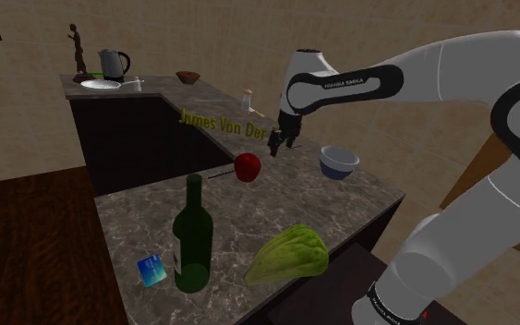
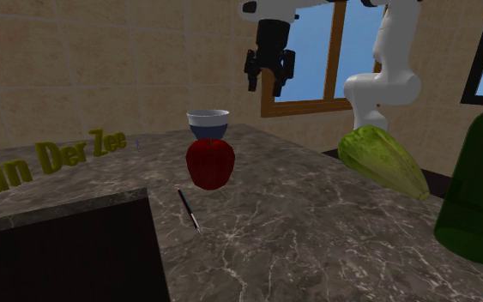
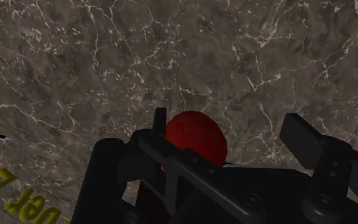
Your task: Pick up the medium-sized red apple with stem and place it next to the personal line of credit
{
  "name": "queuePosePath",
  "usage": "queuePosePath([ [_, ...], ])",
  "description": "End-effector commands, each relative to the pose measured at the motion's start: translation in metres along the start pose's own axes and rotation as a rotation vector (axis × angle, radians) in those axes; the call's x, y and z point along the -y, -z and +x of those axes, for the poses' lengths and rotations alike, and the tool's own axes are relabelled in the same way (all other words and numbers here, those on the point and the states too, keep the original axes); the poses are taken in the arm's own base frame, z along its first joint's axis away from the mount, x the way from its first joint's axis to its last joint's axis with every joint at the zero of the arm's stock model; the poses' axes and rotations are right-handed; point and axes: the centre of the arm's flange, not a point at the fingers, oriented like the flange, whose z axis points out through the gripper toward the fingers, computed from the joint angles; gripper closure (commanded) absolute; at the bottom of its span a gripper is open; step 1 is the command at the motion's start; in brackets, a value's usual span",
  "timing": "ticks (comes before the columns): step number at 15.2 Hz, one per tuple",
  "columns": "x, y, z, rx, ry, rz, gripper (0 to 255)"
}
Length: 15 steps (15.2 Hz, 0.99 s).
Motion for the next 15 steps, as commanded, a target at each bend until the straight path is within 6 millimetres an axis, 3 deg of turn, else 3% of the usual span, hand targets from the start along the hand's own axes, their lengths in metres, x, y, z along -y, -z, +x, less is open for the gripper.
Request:
queuePosePath([
  [1,-0.003,-0.014,0.020,-0.023,0.004,0.005,0],
  [11,-0.008,-0.062,0.124,-0.130,0.021,0.031,0],
  [15,-0.007,-0.083,0.127,-0.130,0.021,0.031,0],
])
